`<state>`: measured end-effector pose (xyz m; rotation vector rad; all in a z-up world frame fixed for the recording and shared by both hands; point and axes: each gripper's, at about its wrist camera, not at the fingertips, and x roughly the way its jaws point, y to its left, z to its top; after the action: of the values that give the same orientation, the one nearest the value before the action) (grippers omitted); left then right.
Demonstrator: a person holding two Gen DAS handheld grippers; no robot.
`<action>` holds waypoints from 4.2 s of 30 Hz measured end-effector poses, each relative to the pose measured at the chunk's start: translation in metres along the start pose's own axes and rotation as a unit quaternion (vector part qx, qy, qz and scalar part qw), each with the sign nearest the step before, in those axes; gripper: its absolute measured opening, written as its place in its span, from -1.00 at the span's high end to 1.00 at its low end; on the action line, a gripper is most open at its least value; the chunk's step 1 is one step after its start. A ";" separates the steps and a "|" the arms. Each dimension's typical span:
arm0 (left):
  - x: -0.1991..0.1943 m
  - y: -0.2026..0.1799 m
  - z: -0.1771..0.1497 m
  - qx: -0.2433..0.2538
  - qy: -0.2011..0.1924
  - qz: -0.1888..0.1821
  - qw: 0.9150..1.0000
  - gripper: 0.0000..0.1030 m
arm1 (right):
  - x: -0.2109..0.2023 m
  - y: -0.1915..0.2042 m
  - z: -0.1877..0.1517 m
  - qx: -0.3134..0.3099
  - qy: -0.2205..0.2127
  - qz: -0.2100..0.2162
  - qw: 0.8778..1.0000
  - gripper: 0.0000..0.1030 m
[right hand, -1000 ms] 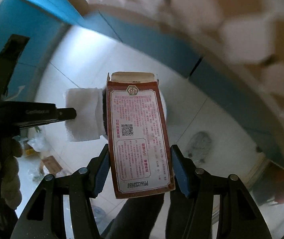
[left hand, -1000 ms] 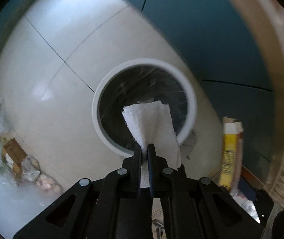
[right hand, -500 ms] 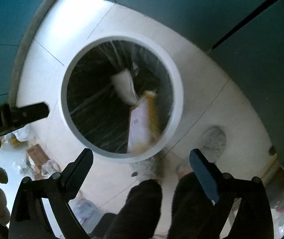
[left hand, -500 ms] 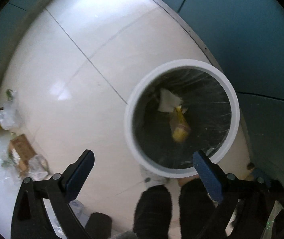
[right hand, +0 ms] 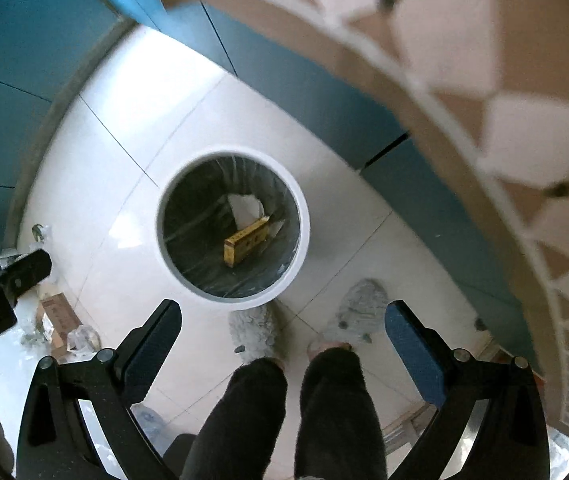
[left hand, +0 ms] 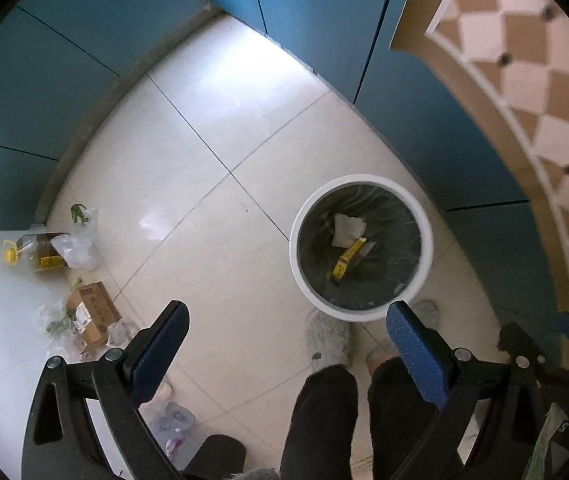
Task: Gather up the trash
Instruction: 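Move both tools back up to the counter, then grasp the red chili with the left tool while the right tool grasps the green sachet, then carry chili and sachet over the bin and release both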
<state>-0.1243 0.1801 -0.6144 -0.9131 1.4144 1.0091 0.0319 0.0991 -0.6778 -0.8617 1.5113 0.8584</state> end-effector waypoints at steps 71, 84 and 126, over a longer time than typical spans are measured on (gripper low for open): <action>-0.276 -0.577 0.037 0.359 -0.076 -0.049 0.929 0.85 | -0.315 -0.496 -0.038 0.330 -0.149 -0.026 0.932 -0.59; -0.360 -0.537 -0.005 0.340 -0.145 -0.100 0.924 0.85 | -0.348 -0.489 -0.070 0.340 -0.228 -0.019 0.912 0.96; 0.109 -0.056 0.024 -0.025 0.082 -0.158 0.984 0.85 | 0.000 -0.035 -0.054 0.115 -0.047 0.088 0.988 0.96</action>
<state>-0.0728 0.1856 -0.7282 -1.2370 1.3304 0.7457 0.0378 0.0354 -0.6745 -0.5180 1.5836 0.8201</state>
